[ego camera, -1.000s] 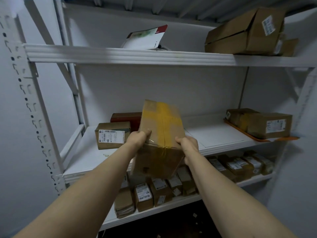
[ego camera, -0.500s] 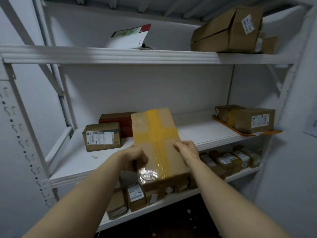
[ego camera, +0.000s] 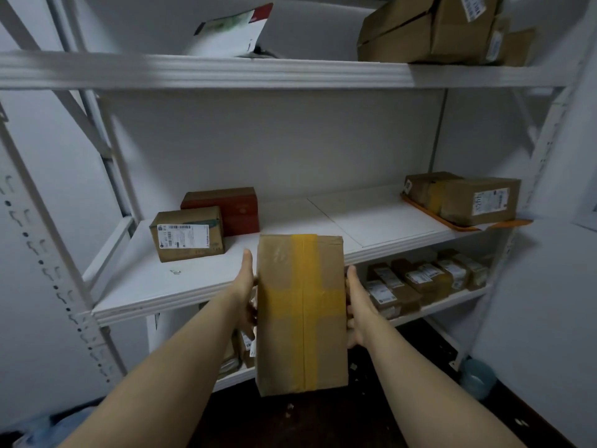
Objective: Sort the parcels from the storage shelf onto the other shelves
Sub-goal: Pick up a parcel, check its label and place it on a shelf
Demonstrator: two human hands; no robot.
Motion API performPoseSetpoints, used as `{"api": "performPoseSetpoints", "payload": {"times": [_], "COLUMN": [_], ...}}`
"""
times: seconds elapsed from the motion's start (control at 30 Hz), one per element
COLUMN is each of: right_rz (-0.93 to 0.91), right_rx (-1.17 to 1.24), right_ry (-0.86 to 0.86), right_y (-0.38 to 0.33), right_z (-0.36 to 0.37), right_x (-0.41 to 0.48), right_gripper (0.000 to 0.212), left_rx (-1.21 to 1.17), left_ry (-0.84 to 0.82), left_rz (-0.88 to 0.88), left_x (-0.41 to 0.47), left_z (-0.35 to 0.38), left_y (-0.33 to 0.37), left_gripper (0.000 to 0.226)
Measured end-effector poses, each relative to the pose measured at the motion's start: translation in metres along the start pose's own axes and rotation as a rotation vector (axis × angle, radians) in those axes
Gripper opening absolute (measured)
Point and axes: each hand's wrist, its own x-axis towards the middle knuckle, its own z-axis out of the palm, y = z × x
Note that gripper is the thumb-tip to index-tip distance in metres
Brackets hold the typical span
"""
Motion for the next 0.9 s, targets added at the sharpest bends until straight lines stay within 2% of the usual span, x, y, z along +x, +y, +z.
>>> {"api": "performPoseSetpoints", "payload": {"times": [0.07, 0.13, 0.23, 0.33, 0.4, 0.5, 0.6, 0.7, 0.73, 0.83, 0.9], "right_rz": [0.065, 0.108, 0.123, 0.122, 0.121, 0.137, 0.16, 0.174, 0.183, 0.242, 0.264], "right_rx": [0.084, 0.115, 0.126, 0.113, 0.115, 0.123, 0.119, 0.157, 0.18, 0.246, 0.328], "right_ry": [0.0, 0.022, 0.055, -0.012, -0.055, -0.019, 0.082, 0.161, 0.165, 0.172, 0.15], "right_y": [0.005, 0.015, 0.031, 0.041, 0.046, 0.056, 0.066, 0.076, 0.079, 0.089, 0.096], "right_z": [-0.009, -0.02, -0.037, -0.058, -0.071, -0.094, -0.119, -0.143, -0.15, -0.165, -0.17], "right_x": [-0.001, 0.003, 0.004, -0.009, -0.022, -0.029, -0.039, -0.049, -0.052, -0.059, -0.061], "right_gripper": [0.087, 0.1, 0.114, 0.12, 0.112, 0.086, 0.066, 0.062, 0.067, 0.118, 0.132], "left_rx": [-0.002, 0.02, 0.112, 0.204, 0.201, 0.21, 0.32, 0.428, 0.444, 0.567, 0.633], "left_ry": [0.004, -0.015, -0.052, -0.16, -0.259, -0.303, -0.403, -0.508, -0.528, -0.523, -0.576], "left_rz": [0.004, 0.0, -0.036, -0.051, -0.025, 0.023, 0.071, 0.042, 0.05, 0.082, 0.121], "left_x": [0.001, 0.001, 0.002, 0.011, 0.016, 0.011, 0.008, 0.01, 0.014, 0.018, 0.018], "left_z": [0.004, 0.012, 0.024, 0.035, 0.046, 0.069, 0.092, 0.106, 0.109, 0.118, 0.123], "left_y": [-0.009, -0.017, -0.024, -0.029, -0.034, -0.044, -0.061, -0.077, -0.082, -0.089, -0.095], "left_gripper": [0.106, 0.107, 0.12, 0.126, 0.118, 0.088, 0.097, 0.102, 0.105, 0.129, 0.13]}}
